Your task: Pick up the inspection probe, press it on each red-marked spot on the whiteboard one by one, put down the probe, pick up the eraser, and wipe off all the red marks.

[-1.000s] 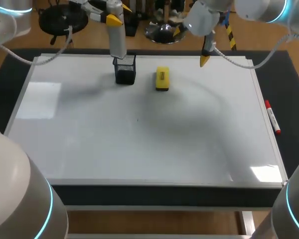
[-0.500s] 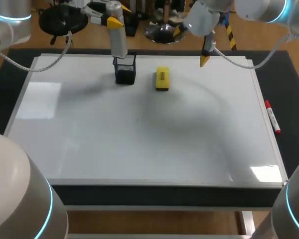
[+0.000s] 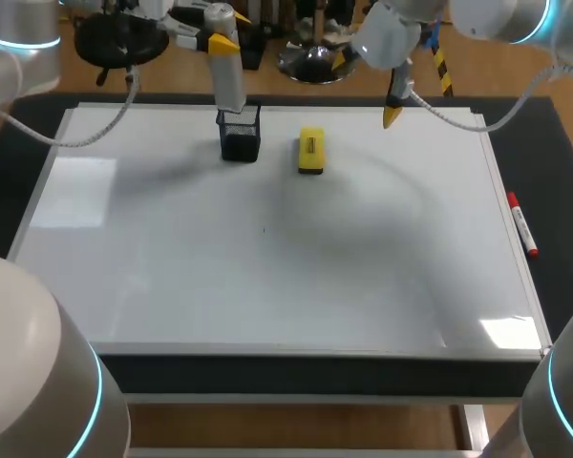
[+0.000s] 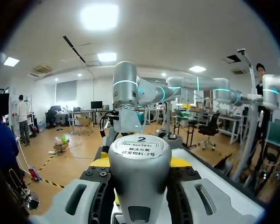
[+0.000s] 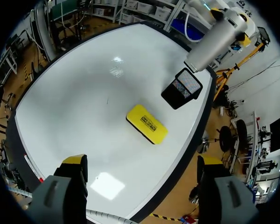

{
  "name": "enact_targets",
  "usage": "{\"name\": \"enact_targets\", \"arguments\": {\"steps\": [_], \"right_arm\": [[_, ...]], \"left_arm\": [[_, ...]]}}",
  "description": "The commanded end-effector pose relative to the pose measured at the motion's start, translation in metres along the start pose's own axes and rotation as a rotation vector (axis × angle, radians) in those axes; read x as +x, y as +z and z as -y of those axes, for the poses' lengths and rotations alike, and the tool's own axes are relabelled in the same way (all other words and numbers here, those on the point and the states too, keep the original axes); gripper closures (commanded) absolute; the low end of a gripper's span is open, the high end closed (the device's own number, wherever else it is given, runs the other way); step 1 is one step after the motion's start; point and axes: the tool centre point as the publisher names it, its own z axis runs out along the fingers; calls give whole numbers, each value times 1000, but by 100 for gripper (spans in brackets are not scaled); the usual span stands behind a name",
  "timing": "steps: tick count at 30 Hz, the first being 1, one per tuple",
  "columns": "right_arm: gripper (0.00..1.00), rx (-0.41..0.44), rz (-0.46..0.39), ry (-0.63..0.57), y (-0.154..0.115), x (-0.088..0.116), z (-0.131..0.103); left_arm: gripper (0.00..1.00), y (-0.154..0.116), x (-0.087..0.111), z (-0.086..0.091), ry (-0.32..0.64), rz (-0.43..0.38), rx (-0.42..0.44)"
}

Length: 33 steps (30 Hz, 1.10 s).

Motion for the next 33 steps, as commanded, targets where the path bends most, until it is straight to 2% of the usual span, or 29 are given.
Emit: {"name": "enact_targets", "arguments": {"steps": [1,9,23,33], "right_arm": [[0,3,-3,-1,-1,0,0],[0,3,-3,-1,-1,0,0],[0,3,-3,-1,-1,0,0],[0,3,-3,-1,-1,0,0]], "left_arm": [[100,0,3,-2,1,168,12],[100,-4,-5,-8,8,259,6],[100,2,-17,-16,17,264,21],[100,1,-26,-21,42,211,12]]}}
